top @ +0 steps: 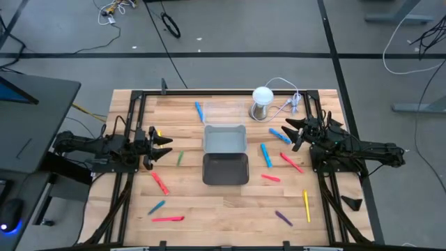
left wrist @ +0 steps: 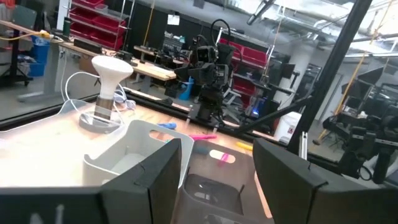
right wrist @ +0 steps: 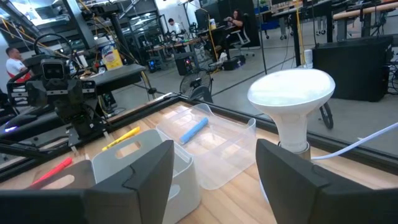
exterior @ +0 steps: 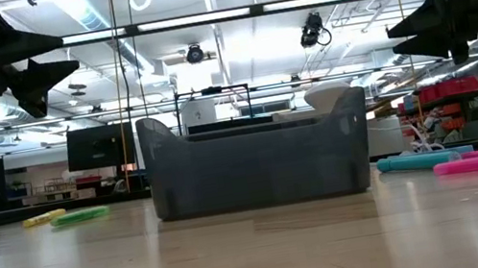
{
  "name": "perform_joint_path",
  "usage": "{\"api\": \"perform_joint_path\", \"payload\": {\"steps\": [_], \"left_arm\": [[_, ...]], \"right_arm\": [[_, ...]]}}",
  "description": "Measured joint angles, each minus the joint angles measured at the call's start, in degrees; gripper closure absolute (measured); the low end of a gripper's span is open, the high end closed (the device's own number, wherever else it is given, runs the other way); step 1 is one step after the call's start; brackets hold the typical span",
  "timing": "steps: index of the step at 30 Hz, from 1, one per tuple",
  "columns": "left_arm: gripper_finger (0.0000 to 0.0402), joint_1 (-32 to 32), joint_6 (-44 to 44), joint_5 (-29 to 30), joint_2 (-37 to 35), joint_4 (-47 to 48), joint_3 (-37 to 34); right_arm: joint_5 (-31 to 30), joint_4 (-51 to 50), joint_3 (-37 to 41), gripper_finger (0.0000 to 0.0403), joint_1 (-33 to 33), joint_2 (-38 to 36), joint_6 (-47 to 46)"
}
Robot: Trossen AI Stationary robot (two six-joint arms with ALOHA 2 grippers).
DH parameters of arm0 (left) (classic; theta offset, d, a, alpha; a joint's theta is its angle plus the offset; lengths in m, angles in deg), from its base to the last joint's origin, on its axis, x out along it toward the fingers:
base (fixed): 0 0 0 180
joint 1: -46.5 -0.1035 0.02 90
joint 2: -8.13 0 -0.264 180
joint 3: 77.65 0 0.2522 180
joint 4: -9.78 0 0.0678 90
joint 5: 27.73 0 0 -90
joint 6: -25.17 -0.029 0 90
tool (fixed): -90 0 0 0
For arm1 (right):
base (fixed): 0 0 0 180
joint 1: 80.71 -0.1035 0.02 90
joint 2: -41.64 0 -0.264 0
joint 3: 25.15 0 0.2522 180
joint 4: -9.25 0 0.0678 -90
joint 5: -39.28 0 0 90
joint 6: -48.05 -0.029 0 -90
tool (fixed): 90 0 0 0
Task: Pick & Place Markers
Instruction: Put the green pen into the black bin
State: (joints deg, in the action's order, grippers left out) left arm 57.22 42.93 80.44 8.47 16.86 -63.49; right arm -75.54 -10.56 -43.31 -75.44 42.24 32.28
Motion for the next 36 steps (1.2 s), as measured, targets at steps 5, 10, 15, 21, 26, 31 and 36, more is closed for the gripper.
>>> {"api": "perform_joint_path", "payload": {"steps": [5, 10, 15, 21, 26, 31, 36], "left_arm": [[0.0195, 0.0, -0.3, -0.3, 0.0, -0.4, 0.2], [0.0195, 0.0, -5.4, -3.0, 0.0, 0.6, 3.8], [0.0195, 0.0, -8.0, -2.5, 0.1, 7.3, 9.4], [0.0195, 0.0, -7.8, -0.5, 2.8, 20.4, 18.3], [0.0195, 0.0, -6.3, 2.0, 9.5, 27.5, 26.3], [0.0195, 0.0, -1.9, 5.7, 18.3, 30.8, 33.5], [0.0195, 0.0, 1.3, 7.9, 26.7, 34.8, 40.4]], "right_arm": [[0.0, 0.0, 0.0, 0.0172, 0.0, 0.0, 0.0], [0.0, 0.0, 0.0, 0.0172, 0.0, 0.0, 0.0], [0.0, 0.0, 0.0, 0.0172, 0.0, 0.0, 0.0], [0.0, 0.0, 0.0, 0.0172, 0.0, 0.0, 0.0], [0.0, 0.0, 0.0, 0.0172, 0.0, 0.0, 0.0], [0.0, 0.0, 0.0, 0.0172, 0.0, 0.0, 0.0], [0.0, 0.0, 0.0, 0.0172, 0.0, 0.0, 0.0]]}}
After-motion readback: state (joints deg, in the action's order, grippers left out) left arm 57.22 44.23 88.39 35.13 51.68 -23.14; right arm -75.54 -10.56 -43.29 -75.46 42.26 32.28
